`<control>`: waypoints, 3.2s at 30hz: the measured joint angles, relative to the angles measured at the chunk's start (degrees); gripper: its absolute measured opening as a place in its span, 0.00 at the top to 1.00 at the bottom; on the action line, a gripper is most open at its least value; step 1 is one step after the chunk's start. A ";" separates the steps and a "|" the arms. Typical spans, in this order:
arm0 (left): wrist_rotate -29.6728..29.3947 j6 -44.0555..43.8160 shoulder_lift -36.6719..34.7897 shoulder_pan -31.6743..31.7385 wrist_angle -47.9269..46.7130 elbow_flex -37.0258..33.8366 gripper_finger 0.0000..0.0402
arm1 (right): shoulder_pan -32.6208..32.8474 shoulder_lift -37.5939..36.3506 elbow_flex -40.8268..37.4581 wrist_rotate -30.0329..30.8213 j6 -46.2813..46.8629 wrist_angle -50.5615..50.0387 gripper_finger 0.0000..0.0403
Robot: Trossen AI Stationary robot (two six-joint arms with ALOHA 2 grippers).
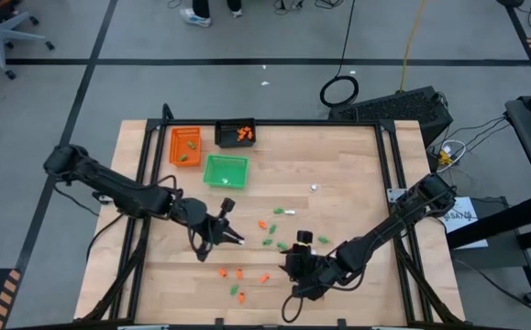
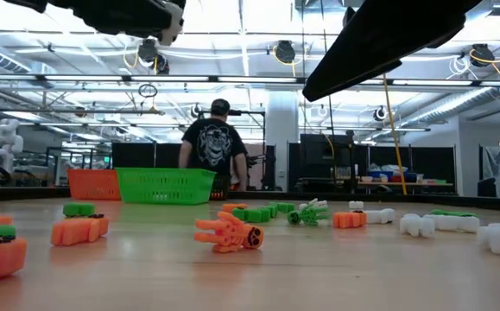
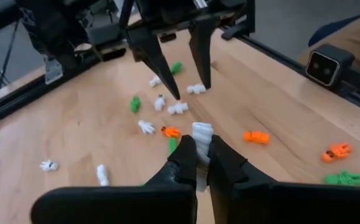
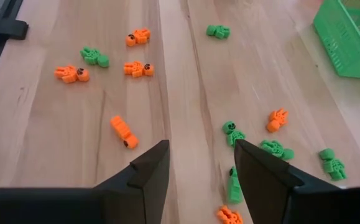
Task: Sort Halloween decoration
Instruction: Put the white skeleton toy into the green bin
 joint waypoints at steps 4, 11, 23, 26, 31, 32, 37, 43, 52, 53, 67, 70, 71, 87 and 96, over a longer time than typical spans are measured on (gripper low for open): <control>0.01 0.31 -1.23 0.00 0.21 -0.02 0.98 | 0.34 -0.02 0.00 0.17 0.33 0.02 0.59; -4.15 1.76 -2.69 0.27 0.23 -0.02 0.98 | 0.77 -0.01 0.00 1.54 0.33 -0.05 0.59; -12.56 2.81 -2.97 8.97 -5.33 -0.02 0.98 | 0.79 -0.01 0.01 1.70 0.31 -0.09 0.59; -12.73 2.78 -2.97 13.71 -7.11 -0.02 0.98 | 0.79 -0.01 0.02 1.70 0.31 -0.09 0.59; -12.46 1.68 -2.97 22.29 -11.11 -0.02 0.98 | 0.79 -0.02 0.00 1.70 0.31 -0.09 0.59; -11.91 1.26 -2.97 23.90 -11.91 -0.02 0.98 | 0.79 -0.02 0.01 1.70 0.31 -0.09 0.59; -9.96 -0.41 -2.21 30.68 -15.98 -0.02 0.97 | 0.79 -0.02 0.02 1.70 0.31 -0.10 0.59; -9.96 -0.41 1.95 35.79 -16.58 -0.02 0.97 | 0.79 -0.01 0.01 1.75 0.31 -0.09 0.59; -11.26 -1.55 10.43 38.57 -15.68 -0.02 0.96 | 0.77 -0.02 0.02 1.79 0.07 -0.12 0.59; -11.90 -1.89 11.00 38.58 -15.75 -0.02 0.96 | 0.68 -0.01 0.01 1.89 -0.09 -0.11 0.59; -18.41 -7.92 13.51 38.62 -15.79 -0.02 0.67 | -0.31 -0.02 0.02 7.76 1.00 -2.59 0.59; -19.18 -8.71 13.51 38.43 -16.40 -0.02 0.61 | -0.69 -0.01 0.02 7.70 3.15 -7.01 0.59; -19.55 -9.53 13.48 38.20 -16.68 -0.02 0.60 | -0.94 -0.02 0.02 7.62 4.56 -8.97 0.59; -22.15 -19.78 1.64 21.62 -19.03 0.06 0.58 | -11.35 -0.83 0.02 -0.16 2.50 -24.38 0.59; -26.35 -27.43 2.21 8.23 -19.86 0.03 0.58 | -21.40 -0.83 -3.24 -10.68 -8.17 -17.83 0.59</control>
